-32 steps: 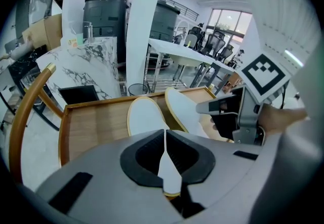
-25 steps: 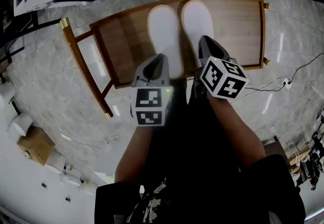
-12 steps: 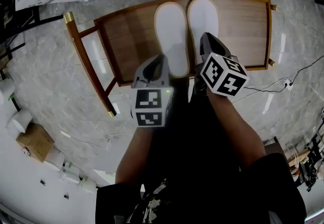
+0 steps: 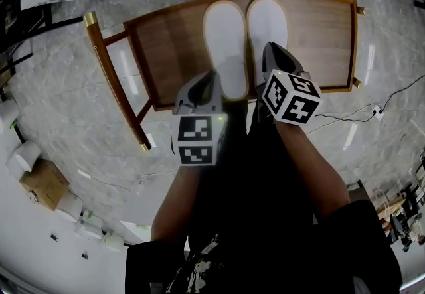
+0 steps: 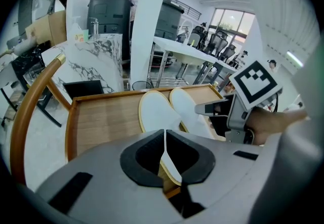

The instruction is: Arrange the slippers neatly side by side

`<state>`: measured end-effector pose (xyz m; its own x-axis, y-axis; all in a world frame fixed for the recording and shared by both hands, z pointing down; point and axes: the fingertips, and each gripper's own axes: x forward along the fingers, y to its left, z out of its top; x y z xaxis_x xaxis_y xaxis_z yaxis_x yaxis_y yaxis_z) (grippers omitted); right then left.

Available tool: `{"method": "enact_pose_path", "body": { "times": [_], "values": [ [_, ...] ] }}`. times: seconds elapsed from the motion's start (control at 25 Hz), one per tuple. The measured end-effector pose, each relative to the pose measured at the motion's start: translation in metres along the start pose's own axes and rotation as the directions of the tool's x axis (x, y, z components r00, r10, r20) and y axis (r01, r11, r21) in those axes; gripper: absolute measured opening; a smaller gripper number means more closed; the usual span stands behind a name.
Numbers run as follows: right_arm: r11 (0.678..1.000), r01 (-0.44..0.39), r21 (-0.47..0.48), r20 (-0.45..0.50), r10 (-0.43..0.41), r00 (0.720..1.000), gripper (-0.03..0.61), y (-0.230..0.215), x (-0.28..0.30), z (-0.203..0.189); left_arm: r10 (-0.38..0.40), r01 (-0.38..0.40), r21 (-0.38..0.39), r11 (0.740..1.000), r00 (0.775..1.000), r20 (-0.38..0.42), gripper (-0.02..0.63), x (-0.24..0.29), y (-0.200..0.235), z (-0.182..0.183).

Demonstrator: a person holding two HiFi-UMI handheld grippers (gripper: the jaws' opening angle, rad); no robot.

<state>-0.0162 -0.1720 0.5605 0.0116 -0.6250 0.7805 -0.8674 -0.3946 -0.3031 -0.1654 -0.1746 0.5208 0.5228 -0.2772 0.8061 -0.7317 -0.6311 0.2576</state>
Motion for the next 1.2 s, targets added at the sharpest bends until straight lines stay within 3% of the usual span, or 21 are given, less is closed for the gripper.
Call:
{"method": "enact_pose_path", "body": {
  "times": [0.24,0.44,0.64,0.76,0.8,0.88,0.96,1.08,1.2],
  "values": [
    [0.994,-0.050,-0.102,0.024,0.053,0.998,0.013,0.008,-0.002,0.000,-0.020,0.020,-0.002,1.000,1.000,-0.011,0.048,0.002,-0.006,-0.003],
    [0.991,-0.094,-0.093,0.072,0.101,0.992,0.089,0.015,-0.015,0.019,-0.017,0.017,-0.004,1.000,1.000,-0.007,0.049,0.004,-0.008,-0.001],
    [0.984,-0.133,-0.118,0.115,0.147,0.982,0.084,0.019,-0.035,0.043,-0.011,0.010,-0.027,1.000,0.999,-0.041,0.058,0.010,-0.007,-0.020],
    [0.984,-0.113,-0.139,0.132,0.131,0.982,0.047,0.005,-0.044,0.051,-0.006,0.003,-0.031,1.000,0.996,-0.084,0.061,0.014,-0.007,-0.039],
    [0.983,-0.095,-0.156,0.124,0.115,0.986,0.008,-0.003,-0.045,0.049,-0.003,0.000,-0.031,1.000,0.995,-0.098,0.063,0.016,-0.007,-0.046],
    [0.970,-0.054,-0.236,0.061,0.071,0.996,0.000,-0.019,-0.042,0.033,0.002,-0.006,-0.029,1.000,0.992,-0.125,0.061,0.019,-0.007,-0.059],
    [0.931,-0.024,-0.365,-0.023,0.016,1.000,0.000,-0.032,-0.035,0.009,0.007,-0.012,-0.028,1.000,0.988,-0.155,0.061,0.021,-0.007,-0.071],
    [0.873,-0.059,-0.484,-0.116,0.003,0.993,-0.001,-0.039,-0.029,-0.020,0.007,-0.012,-0.024,1.000,0.983,-0.185,0.063,0.026,-0.012,-0.082],
    [0.850,-0.110,-0.515,-0.202,0.004,0.979,-0.002,-0.037,-0.023,-0.050,-0.006,0.002,-0.018,1.000,0.978,-0.209,0.064,0.031,-0.016,-0.090]
  ]
}}
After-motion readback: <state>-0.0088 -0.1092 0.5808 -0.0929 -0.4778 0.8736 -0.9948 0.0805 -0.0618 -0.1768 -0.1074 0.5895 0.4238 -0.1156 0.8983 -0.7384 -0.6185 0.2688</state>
